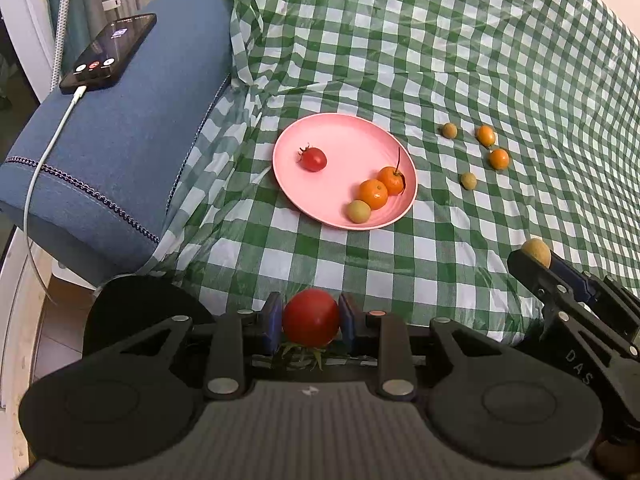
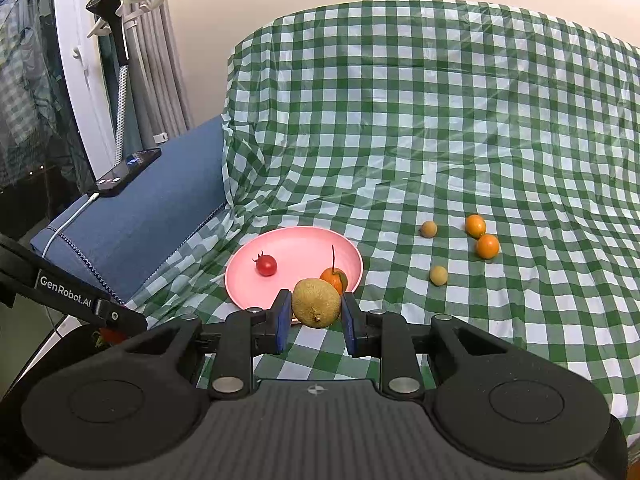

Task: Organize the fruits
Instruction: 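Carry the tomato and yellow fruit to the pink plate and open both tools, then lift both tools away from the plate toward the remaining fruits, then grasp a small yellow fruit with the left tool while the right tool grasps an orange mandarin, then carry both fruits over the pink plate and open both tools to release them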

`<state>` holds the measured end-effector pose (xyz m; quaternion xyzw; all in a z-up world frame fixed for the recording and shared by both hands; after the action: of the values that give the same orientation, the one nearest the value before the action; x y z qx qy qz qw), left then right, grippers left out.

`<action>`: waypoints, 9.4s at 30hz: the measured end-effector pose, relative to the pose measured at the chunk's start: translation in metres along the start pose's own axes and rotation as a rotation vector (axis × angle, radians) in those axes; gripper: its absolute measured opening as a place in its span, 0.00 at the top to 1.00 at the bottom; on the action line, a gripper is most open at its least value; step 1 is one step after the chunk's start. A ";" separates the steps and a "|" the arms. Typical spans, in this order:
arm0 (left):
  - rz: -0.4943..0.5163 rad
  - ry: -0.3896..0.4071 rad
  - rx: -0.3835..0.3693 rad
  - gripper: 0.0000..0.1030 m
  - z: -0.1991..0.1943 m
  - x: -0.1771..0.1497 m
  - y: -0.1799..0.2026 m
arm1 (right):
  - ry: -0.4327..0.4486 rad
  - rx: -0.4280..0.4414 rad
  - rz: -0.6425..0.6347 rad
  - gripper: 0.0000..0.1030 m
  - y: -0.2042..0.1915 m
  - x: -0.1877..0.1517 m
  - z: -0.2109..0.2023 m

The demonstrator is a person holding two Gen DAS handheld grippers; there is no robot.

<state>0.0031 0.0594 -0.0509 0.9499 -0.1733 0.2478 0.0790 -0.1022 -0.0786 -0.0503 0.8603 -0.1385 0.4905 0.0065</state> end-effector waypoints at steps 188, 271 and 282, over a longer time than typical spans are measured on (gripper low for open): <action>0.333 -0.057 0.024 0.71 0.340 0.220 0.252 | -0.024 -0.390 0.063 0.61 0.236 -0.008 0.278; 0.029 0.185 0.026 0.72 -0.034 -0.005 -0.020 | 0.024 -0.072 0.029 0.61 -0.001 -0.002 -0.016; -0.002 0.148 0.032 0.72 0.000 0.029 -0.020 | -0.008 -0.051 0.050 0.61 0.005 0.006 0.019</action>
<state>0.0341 0.0699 -0.0374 0.9303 -0.1621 0.3200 0.0767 -0.0840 -0.0876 -0.0556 0.8581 -0.1725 0.4833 0.0153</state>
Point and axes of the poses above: each gripper's, at about its wrist camera, not at the fingertips, and z roughly the way its jaws point, y to its right, x to its top, the point moved 4 cm from there along z, roughly the way its jaws point, and after that the axes turned 3 degrees about y, right-handed, at the moved point
